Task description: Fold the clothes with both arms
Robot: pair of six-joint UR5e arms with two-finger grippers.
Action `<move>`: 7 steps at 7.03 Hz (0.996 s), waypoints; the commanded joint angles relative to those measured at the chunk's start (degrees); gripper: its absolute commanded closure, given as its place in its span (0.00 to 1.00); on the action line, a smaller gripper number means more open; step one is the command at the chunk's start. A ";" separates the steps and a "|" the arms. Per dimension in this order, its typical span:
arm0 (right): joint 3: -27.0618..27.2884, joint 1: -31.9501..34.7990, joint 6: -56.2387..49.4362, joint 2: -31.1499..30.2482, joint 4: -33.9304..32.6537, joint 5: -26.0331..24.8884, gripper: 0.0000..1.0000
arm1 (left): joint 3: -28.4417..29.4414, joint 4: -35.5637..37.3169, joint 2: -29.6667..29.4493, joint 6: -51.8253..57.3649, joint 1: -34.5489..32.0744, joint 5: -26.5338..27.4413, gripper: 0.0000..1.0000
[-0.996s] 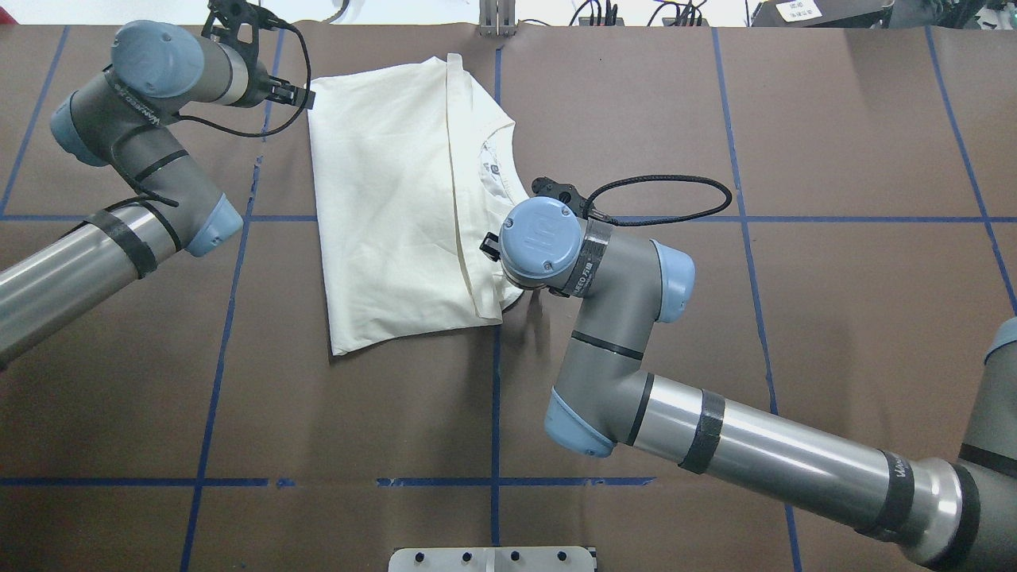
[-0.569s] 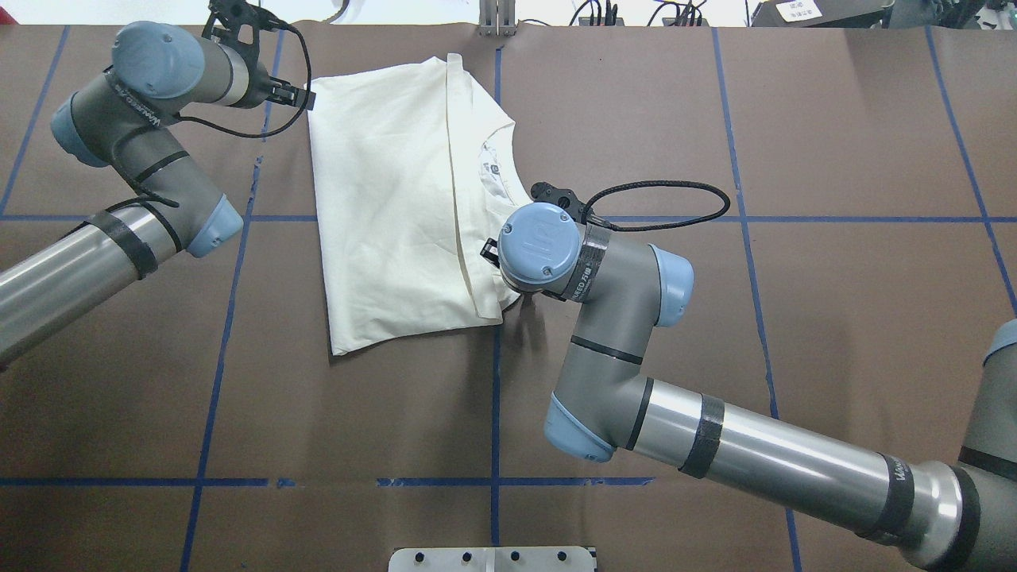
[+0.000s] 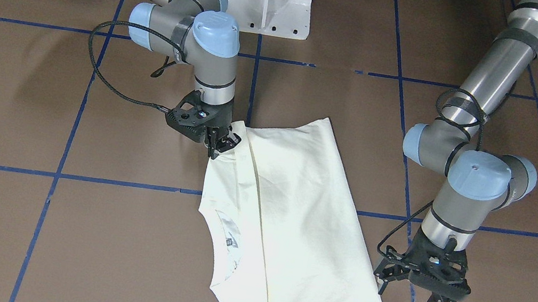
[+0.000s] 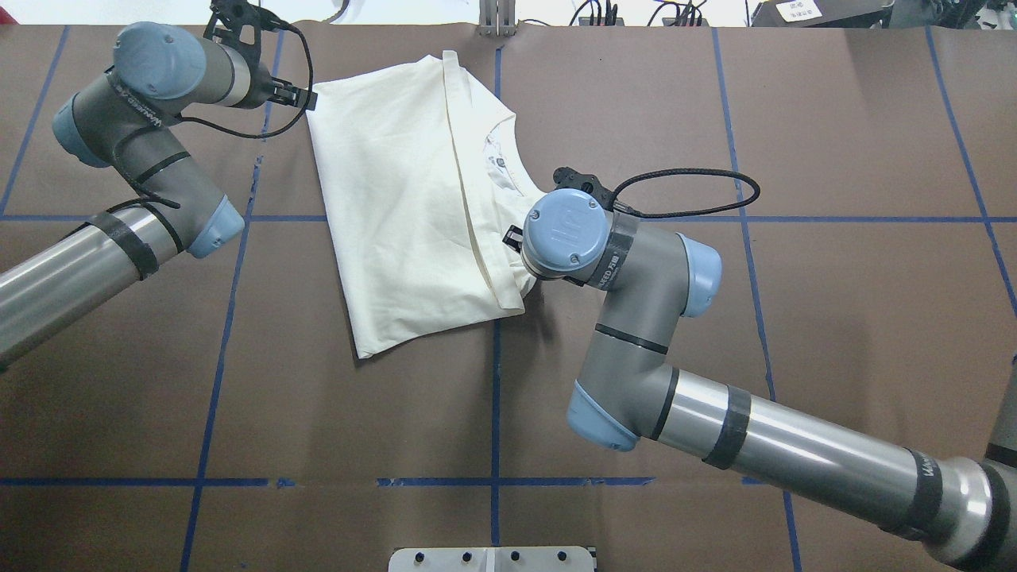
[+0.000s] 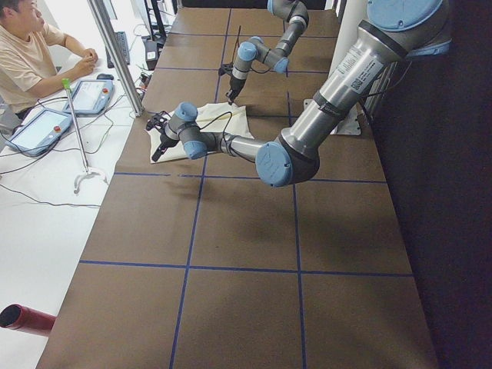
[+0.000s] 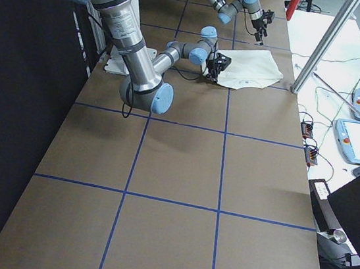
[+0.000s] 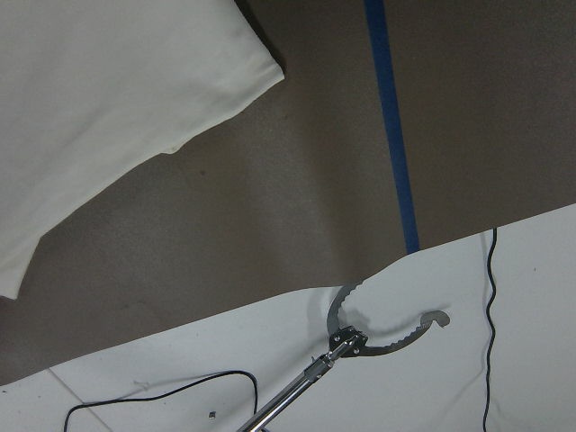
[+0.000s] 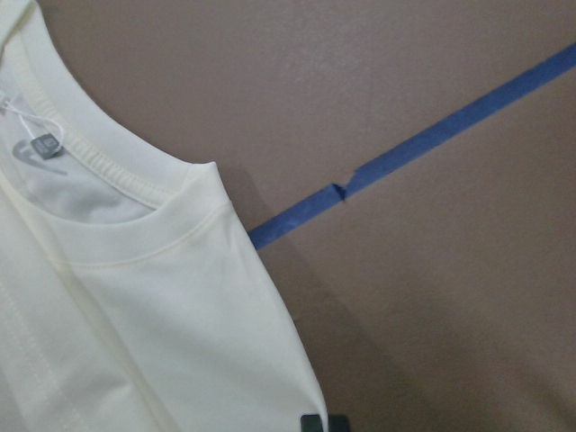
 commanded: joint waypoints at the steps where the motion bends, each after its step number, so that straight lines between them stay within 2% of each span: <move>1: 12.95 -3.24 0.47 -10.50 -0.21 -1.37 1.00 | -0.52 0.03 0.00 -0.03 0.04 0.00 0.00; 2: 16.05 -7.10 0.65 -13.94 -0.56 -5.56 1.00 | -0.61 -0.05 0.00 -0.12 0.12 0.00 0.00; 4: 19.32 -10.21 1.17 -16.95 -0.74 -7.79 1.00 | -1.22 0.03 0.00 -0.12 0.13 0.00 0.00; 5: 19.95 -10.48 0.31 -17.40 -1.00 -8.15 0.28 | -1.31 0.03 0.00 -0.12 0.21 0.00 0.00; 6: 20.13 -10.83 -2.05 -17.23 -2.05 -9.19 0.00 | -1.48 0.12 0.00 -0.12 0.21 0.00 0.00; 7: 21.61 -10.74 -10.34 -16.79 -3.02 -9.38 0.00 | -1.49 0.12 0.00 -0.21 0.21 0.00 0.00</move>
